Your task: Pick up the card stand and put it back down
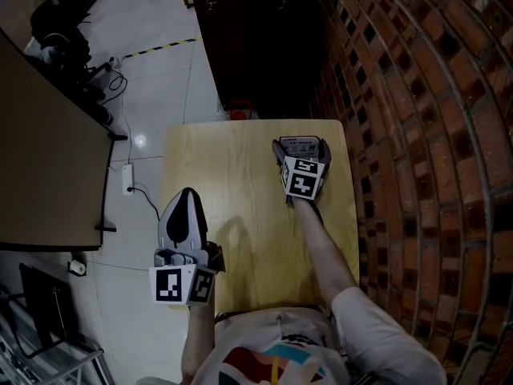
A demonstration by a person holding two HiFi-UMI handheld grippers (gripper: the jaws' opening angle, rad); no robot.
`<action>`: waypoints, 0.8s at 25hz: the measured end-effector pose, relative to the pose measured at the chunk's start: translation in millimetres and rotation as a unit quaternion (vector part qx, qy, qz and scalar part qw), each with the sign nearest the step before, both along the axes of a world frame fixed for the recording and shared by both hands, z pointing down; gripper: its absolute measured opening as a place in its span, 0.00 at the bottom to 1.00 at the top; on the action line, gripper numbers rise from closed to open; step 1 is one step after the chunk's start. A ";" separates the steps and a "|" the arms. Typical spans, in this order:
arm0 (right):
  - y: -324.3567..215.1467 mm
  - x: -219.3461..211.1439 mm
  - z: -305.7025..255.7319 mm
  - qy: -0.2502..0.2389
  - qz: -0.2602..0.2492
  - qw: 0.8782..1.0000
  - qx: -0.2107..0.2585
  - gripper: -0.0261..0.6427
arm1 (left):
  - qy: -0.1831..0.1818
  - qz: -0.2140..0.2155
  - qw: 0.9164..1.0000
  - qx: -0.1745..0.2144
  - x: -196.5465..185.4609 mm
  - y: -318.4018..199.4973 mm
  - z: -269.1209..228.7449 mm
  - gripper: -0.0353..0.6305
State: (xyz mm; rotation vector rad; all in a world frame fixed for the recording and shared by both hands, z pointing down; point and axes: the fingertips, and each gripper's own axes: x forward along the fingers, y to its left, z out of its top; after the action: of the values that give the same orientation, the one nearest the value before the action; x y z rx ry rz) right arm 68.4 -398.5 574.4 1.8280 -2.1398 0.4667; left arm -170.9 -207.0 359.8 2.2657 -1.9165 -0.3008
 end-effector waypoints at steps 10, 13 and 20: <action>0.7 1.6 -17.8 -0.005 -0.009 1.000 0.030 0.89 | 0.004 0.001 1.000 0.006 -2.2 6.0 -5.3 0.06; 7.1 2.5 -50.8 -0.023 -0.004 0.997 0.070 0.89 | 0.006 0.000 1.000 0.010 -3.0 8.4 -7.7 0.06; 76.9 7.6 -175.2 -0.146 -0.026 0.973 0.175 0.82 | 0.009 0.017 0.999 0.025 8.0 17.6 -20.9 0.06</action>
State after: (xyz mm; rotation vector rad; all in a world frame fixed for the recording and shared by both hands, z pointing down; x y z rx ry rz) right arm 76.0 -321.6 399.1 1.9785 -2.6034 0.3851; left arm -162.9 -189.4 338.9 2.3171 -1.8799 -0.3676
